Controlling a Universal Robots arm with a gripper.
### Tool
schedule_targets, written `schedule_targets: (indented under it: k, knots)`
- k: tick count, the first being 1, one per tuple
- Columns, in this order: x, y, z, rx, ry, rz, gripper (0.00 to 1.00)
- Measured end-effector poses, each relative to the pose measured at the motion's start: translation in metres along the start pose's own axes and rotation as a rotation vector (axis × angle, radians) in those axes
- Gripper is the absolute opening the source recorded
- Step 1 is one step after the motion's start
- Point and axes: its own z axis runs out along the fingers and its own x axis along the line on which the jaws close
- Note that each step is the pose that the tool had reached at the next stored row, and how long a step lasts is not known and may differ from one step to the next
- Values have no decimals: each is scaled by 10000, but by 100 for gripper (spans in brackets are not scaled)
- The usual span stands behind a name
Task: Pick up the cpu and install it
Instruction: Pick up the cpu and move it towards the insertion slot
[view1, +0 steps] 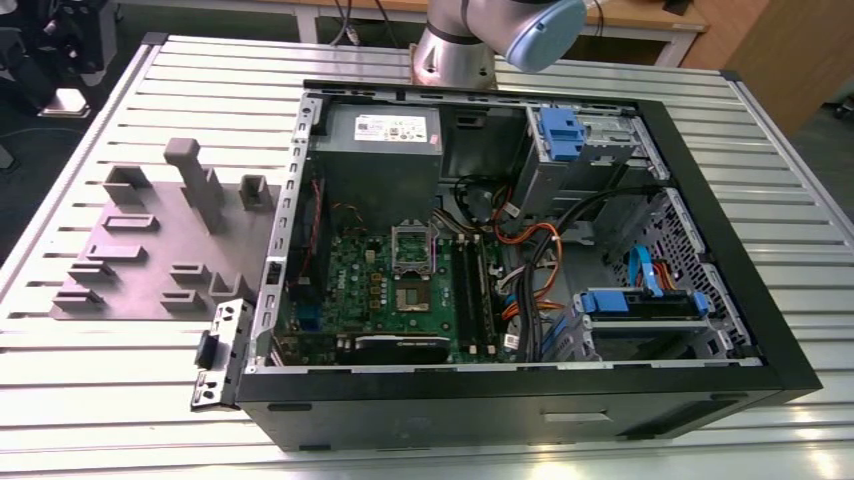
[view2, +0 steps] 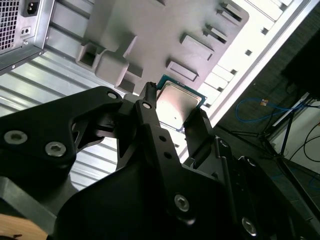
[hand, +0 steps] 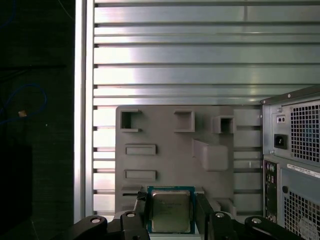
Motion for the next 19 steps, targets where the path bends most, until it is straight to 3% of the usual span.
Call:
schedule_targets:
  k: [19]
  knots:
    - [-61,1,-1,0,0,1,47]
